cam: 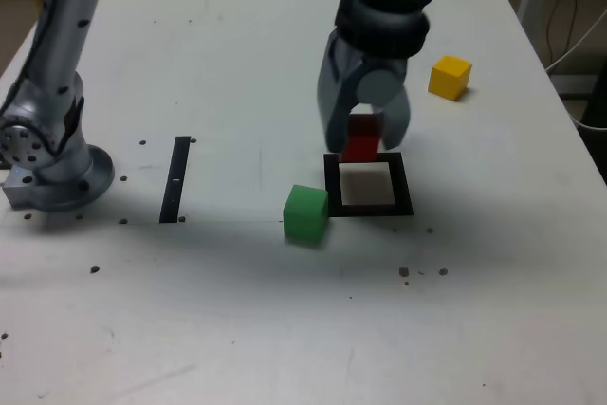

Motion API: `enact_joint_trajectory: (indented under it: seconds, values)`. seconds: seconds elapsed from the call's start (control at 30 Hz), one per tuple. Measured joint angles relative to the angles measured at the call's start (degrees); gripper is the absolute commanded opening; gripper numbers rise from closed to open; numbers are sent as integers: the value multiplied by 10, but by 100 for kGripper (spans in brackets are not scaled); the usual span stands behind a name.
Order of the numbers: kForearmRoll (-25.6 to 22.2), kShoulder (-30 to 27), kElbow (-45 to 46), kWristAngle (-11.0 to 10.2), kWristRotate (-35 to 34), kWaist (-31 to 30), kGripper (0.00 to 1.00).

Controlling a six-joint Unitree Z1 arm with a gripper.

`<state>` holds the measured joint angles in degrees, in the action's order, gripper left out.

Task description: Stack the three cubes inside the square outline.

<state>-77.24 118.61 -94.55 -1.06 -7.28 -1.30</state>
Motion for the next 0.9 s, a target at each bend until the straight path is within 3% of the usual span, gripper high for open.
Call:
enact_joint_trajectory:
  seconds: [0.17, 0.4, 0.5, 0.9]
  values:
    - [47, -18, 51, 3, 1, 0, 32]
    - [136, -30, 115, 35, 0, -16, 32]
    - [161, -34, 129, 39, -5, -18, 32]
    - [140, -33, 110, 20, -12, -18, 36]
